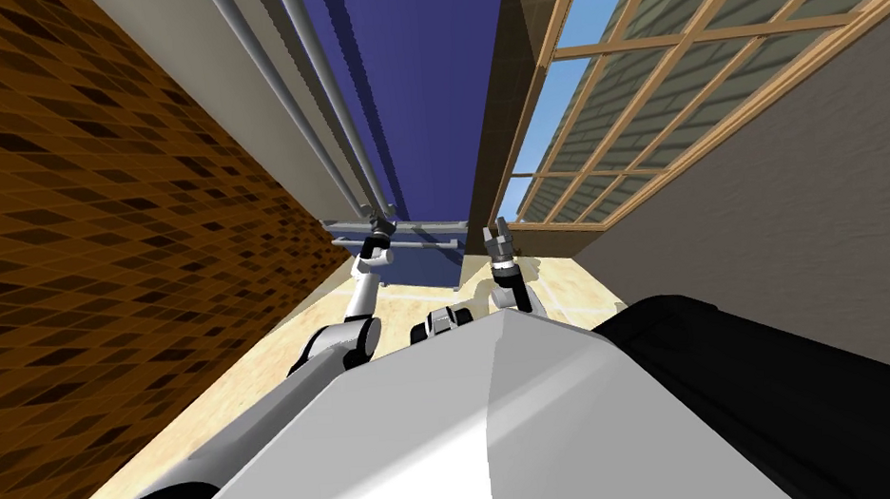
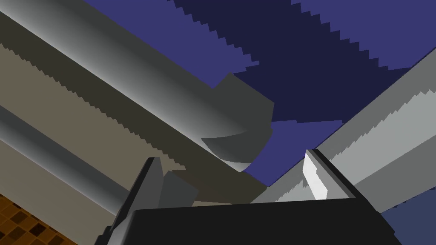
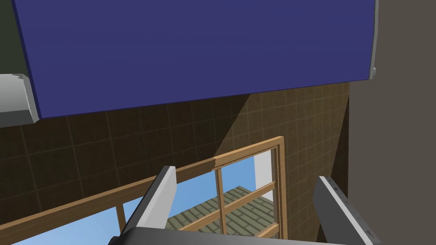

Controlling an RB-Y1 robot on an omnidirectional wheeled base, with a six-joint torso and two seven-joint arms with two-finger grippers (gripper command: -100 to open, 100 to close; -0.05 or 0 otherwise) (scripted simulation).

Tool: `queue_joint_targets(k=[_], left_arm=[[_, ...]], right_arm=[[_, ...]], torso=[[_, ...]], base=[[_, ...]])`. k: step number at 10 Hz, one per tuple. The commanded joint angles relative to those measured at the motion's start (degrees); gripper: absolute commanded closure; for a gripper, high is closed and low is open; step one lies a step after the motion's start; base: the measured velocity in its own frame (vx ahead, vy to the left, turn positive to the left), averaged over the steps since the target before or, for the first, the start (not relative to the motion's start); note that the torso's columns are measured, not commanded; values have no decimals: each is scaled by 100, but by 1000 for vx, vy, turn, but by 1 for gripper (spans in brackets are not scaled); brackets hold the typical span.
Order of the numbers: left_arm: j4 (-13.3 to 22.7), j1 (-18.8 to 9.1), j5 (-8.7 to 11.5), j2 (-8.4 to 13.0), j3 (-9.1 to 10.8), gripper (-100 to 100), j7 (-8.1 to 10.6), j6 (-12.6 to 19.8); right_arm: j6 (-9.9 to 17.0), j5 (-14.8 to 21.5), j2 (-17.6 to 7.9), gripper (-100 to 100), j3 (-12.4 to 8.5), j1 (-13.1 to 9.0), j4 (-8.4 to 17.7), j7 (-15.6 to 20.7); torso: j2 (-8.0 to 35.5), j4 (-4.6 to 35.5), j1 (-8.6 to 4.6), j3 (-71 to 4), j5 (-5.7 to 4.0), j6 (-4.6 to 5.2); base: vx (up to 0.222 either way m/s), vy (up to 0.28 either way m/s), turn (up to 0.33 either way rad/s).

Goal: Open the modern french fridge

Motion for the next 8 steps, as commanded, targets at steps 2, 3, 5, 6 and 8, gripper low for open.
queue_joint_targets(k=[2,3,5,6,8], left_arm=[[596,-585,130,8,137,-100,263,221],[760,-755,182,15,195,-100,347,284],[1031,-974,233,24,254,-100,421,339],[1093,-974,233,24,254,-100,421,339],[1455,-1295,332,44,374,-100,542,432]], right_arm=[[0,0,0,0,0,0,0,0],[0,0,0,0,0,0,0,0],[0,0,0,0,0,0,0,0],[0,0,0,0,0,0,0,0],[0,0,0,0,0,0,0,0]], torso=[[0,-1,-3,0,-1,2],[5,1,2,3,1,0],[2,0,2,2,1,1],[1,0,3,1,1,0],[0,0,0,0,0,2]], base=[[-11,-52,49],[-15,-64,86],[-15,-46,43],[-14,-34,28],[-22,-47,67]])
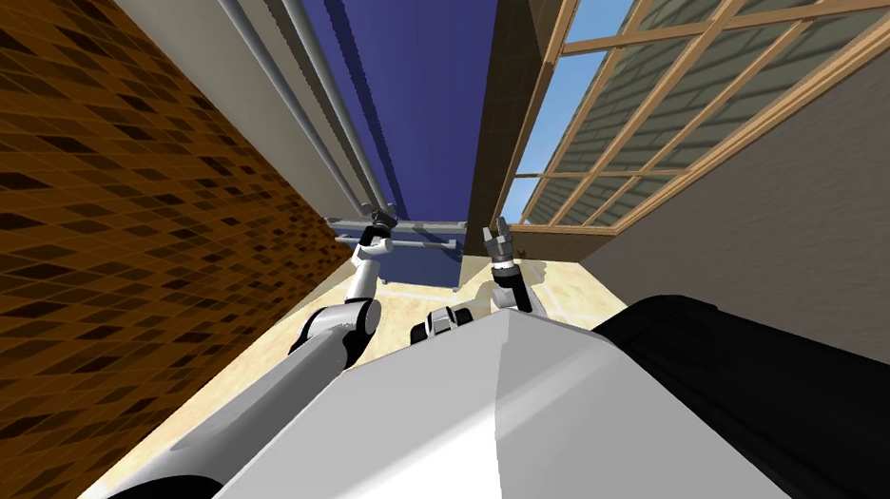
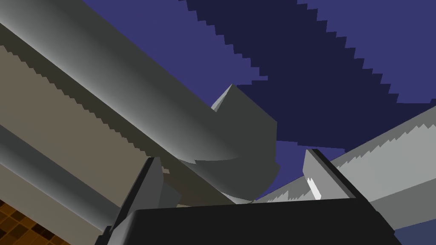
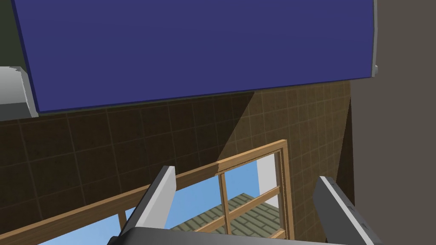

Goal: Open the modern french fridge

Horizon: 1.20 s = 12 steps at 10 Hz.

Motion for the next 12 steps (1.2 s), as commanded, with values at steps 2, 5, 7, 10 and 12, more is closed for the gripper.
queue_joint_targets(k=[2,5,7,10,12], left_arm=[[654,-499,172,35,202,-100,184,135],[1105,-779,294,43,363,-100,269,203],[1301,-906,361,48,452,-100,303,229],[1339,-996,400,-32,772,-100,28,256],[1298,-1034,410,-121,1022,-100,-218,280]], right_arm=[[0,0,0,0,0,0,0,0],[0,0,0,0,0,0,0,0],[0,0,0,0,0,0,0,0],[0,0,0,0,0,0,0,0],[0,0,-1,0,-1,0,0,0]], torso=[[3,1,-8,2,-3,-1],[-1,0,1,0,0,-1],[0,0,5,1,2,-1],[-1,0,3,0,0,-1],[-5,1,5,-3,0,6]], base=[[-30,-65,72],[-23,-61,56],[-23,-39,39],[-19,-21,-24],[-5,50,-114]])
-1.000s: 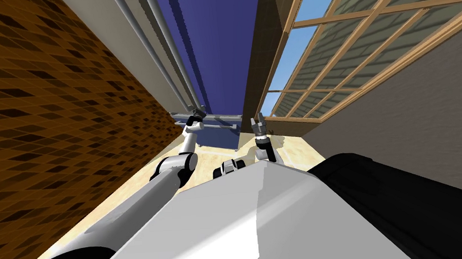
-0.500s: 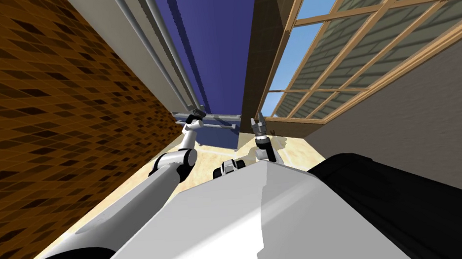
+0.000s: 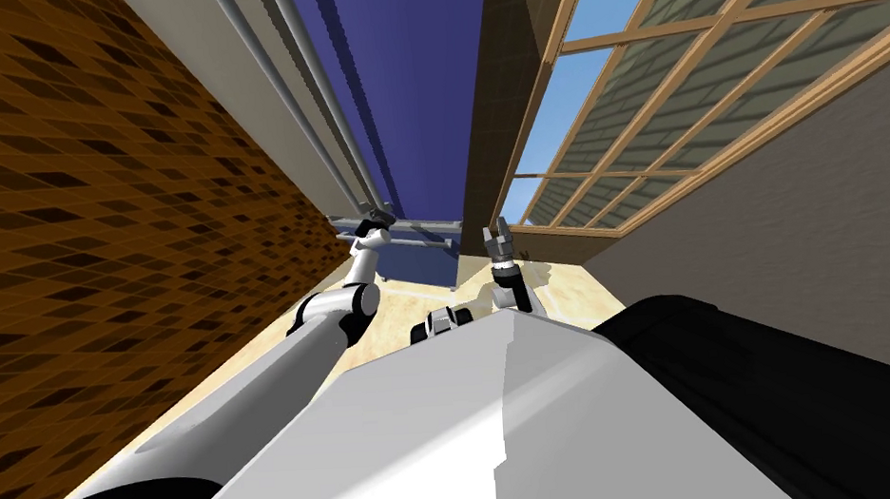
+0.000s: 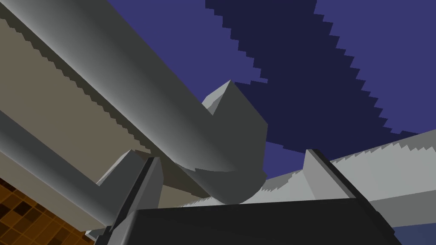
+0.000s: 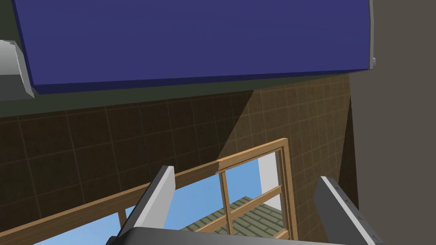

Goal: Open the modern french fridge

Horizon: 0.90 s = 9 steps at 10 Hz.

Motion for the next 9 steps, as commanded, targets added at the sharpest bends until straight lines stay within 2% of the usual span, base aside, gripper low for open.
queue_joint_targets(k=[1,2,9], left_arm=[[-85,-35,-10,-124,416,-100,-412,44],[-126,-73,0,-213,597,-100,-589,68],[-248,-186,30,-480,1747,-100,-1717,139]], right_arm=[[0,0,0,0,0,0,0,0],[0,0,0,0,0,0,0,0],[0,0,0,0,0,0,0,0]], torso=[[0,0,-6,0,-2,7],[0,-1,-15,0,-4,-1],[4,-1,-16,2,-5,3]], base=[[-2,52,-88],[3,48,-133],[-8,37,-105]])
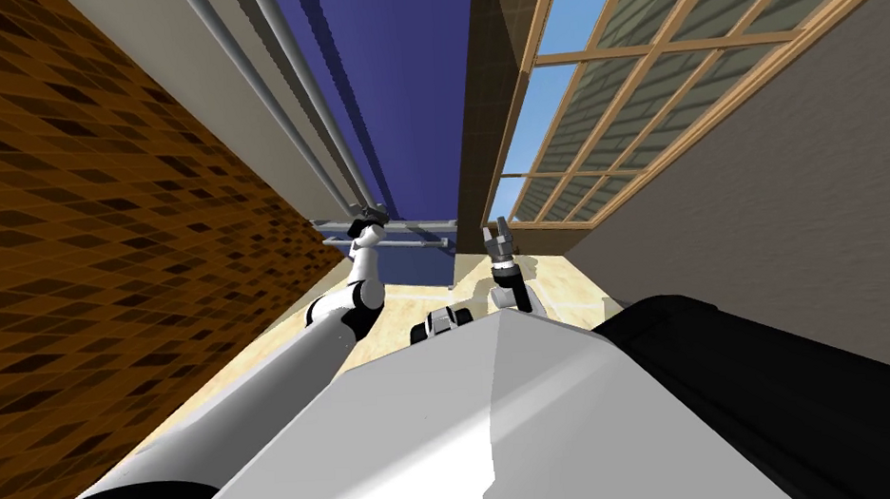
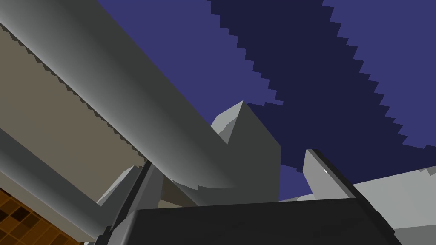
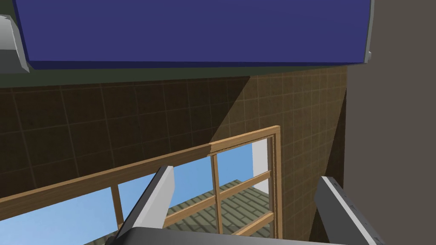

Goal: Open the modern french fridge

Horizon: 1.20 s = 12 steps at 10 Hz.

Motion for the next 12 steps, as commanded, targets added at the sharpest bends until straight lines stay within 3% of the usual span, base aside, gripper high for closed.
queue_joint_targets(k=[1,8,9,10,12], left_arm=[[-55,-67,13,-138,465,-100,-453,40],[-177,-180,43,-405,1598,-100,-1583,111],[-269,-155,-1,-438,1543,-100,-1470,144],[-136,-143,33,-316,1280,100,-1289,88],[-95,-105,23,-227,935,100,-959,64]], right_arm=[[0,0,0,0,0,0,0,0],[0,0,0,0,0,0,0,0],[0,0,0,0,0,1,0,0],[0,0,0,0,0,1,0,0],[0,0,1,0,0,2,0,0]], torso=[[-1,0,1,0,0,-3],[-3,-4,1,-2,1,7],[-5,-4,-2,-3,0,-2],[-4,-2,-2,-2,0,-7],[-6,0,6,-2,1,-41]], base=[[-3,49,-140],[-9,42,-104],[-4,14,-3],[4,-32,147],[14,-73,167]])
